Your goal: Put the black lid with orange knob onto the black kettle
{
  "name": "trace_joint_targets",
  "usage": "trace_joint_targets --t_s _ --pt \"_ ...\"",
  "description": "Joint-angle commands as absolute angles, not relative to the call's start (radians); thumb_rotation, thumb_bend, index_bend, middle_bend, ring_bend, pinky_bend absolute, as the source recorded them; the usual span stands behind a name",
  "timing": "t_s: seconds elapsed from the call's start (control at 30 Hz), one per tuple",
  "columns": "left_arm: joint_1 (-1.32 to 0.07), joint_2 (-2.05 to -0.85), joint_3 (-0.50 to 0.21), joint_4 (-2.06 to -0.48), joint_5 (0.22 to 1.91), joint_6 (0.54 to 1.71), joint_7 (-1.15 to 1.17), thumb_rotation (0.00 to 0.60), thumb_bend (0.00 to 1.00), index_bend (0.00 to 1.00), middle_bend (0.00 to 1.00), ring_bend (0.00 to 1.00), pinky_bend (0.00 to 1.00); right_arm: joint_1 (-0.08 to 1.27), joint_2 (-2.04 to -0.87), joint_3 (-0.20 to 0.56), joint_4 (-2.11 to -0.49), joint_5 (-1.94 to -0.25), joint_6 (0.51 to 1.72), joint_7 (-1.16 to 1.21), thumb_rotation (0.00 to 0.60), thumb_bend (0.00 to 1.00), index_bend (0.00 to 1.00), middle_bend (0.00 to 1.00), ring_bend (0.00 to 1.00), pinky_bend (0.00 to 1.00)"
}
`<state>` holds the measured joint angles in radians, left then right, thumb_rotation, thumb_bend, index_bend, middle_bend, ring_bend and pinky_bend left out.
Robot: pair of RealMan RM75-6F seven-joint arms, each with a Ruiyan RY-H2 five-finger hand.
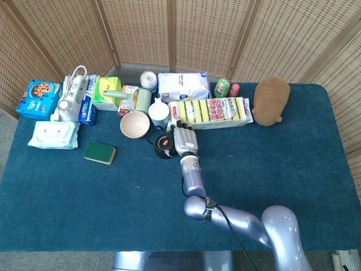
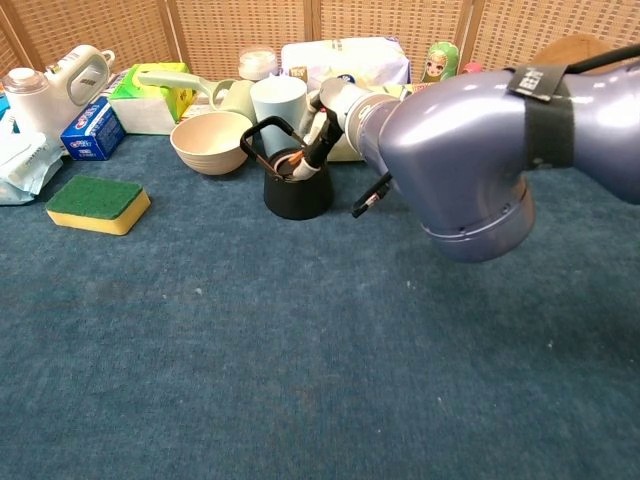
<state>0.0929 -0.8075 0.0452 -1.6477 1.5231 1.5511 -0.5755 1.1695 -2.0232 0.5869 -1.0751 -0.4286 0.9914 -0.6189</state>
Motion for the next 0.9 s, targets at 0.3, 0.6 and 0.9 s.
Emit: trace_joint_targets --t_s 0.3,0.6,0.9 --pt "0.095 -0.809 0.046 -1.646 1.529 1.556 -0.577 0.600 0.07 0.00 0.00 0.00 0.06 1.150 -1.983 0.569 -1.152 -0.444 1.019 -0.625 0.600 0.21 0.11 0.00 0.00 0.00" --pt "0.098 -0.811 0.048 -1.651 1.536 1.565 -0.569 0.600 0.08 0.00 0.00 0.00 0.06 1.121 -1.922 0.561 -1.244 -0.503 1.085 -0.609 0.600 0.21 0.11 0.00 0.00 0.00" --pt "0.097 -0.812 0.047 -1.655 1.531 1.560 -0.559 0.600 0.08 0.00 0.00 0.00 0.06 1.108 -1.961 0.528 -1.158 -0.560 1.070 -0.536 0.600 0.21 0.09 0.00 0.00 0.00"
